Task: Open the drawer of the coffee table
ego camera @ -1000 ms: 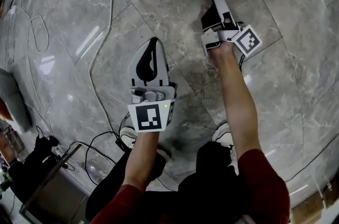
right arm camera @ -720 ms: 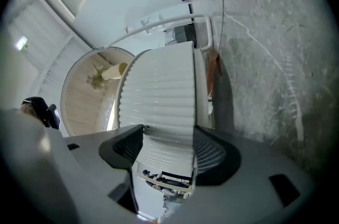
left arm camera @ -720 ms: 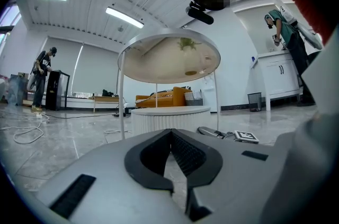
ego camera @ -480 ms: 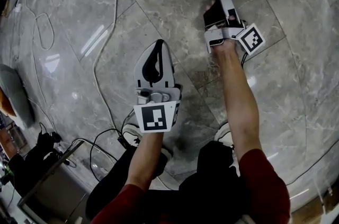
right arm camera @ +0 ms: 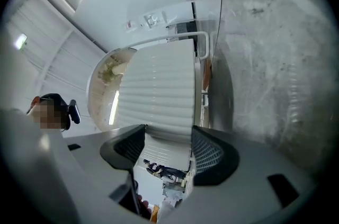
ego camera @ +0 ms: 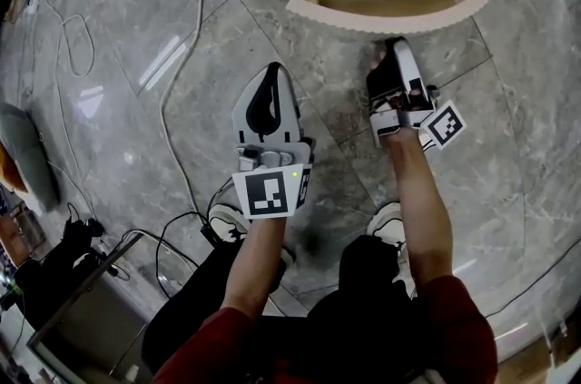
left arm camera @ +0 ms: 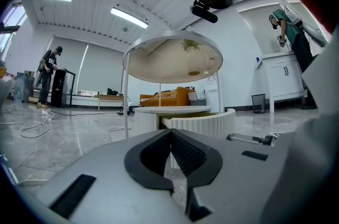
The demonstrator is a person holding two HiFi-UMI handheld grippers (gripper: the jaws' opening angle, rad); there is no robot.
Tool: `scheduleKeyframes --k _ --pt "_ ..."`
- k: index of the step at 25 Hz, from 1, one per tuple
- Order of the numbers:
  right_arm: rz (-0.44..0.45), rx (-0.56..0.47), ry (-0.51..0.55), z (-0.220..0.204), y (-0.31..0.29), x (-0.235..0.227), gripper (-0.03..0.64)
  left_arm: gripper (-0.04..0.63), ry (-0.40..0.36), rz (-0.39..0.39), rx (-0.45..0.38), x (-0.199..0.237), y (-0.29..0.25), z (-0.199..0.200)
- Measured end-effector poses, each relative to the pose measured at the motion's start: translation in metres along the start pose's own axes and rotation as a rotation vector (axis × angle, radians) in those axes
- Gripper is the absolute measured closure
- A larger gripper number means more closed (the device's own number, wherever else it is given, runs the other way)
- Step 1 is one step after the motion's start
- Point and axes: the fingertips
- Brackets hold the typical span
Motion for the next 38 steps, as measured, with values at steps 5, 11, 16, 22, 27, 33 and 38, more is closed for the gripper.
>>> scheduleKeyframes --k 5,11,16,22,27,33,38 --pt "-0.013 0.026 -0.002 -0.009 0.036 0.014 0.328 0.581 0.023 0.016 0.010 -0.004 0.006 -0.005" --pt "-0.021 0.013 -0.015 -0.018 0.072 0.027 0.328 0.581 -0.025 -0.022 0.038 -0.011 0.018 -0.016" --pt "-0.037 -0.017 -0.037 -0.019 0.081 0.028 0.328 0.581 -0.011 -0.027 0.033 -0.012 0.017 -0.017" --pt "-0.104 -0.020 -0.026 -0.021 0.084 0.031 0.327 0.581 0.008 -0.042 0.001 -0.014 0.019 -0.011" --pt "-0.387 0.062 0.462 -0.019 0.100 0.036 0.327 0.581 -0.029 -0.066 0.019 -0.020 0.023 -0.017" --pt "-0.589 0.166 1.173 -0.016 0.110 0.050 0.327 0.581 -0.039 -0.106 -0.010 -0.024 0.027 -0.015" --pt "-0.578 0.160 1.276 -0.019 0.103 0.073 0.327 0.581 -0.076 -0.120 -0.016 -0.021 0.031 -0.006"
Point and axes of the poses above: the fingertips, and each gripper's own axes: y backward along the fingers, x to its left, z out of its top
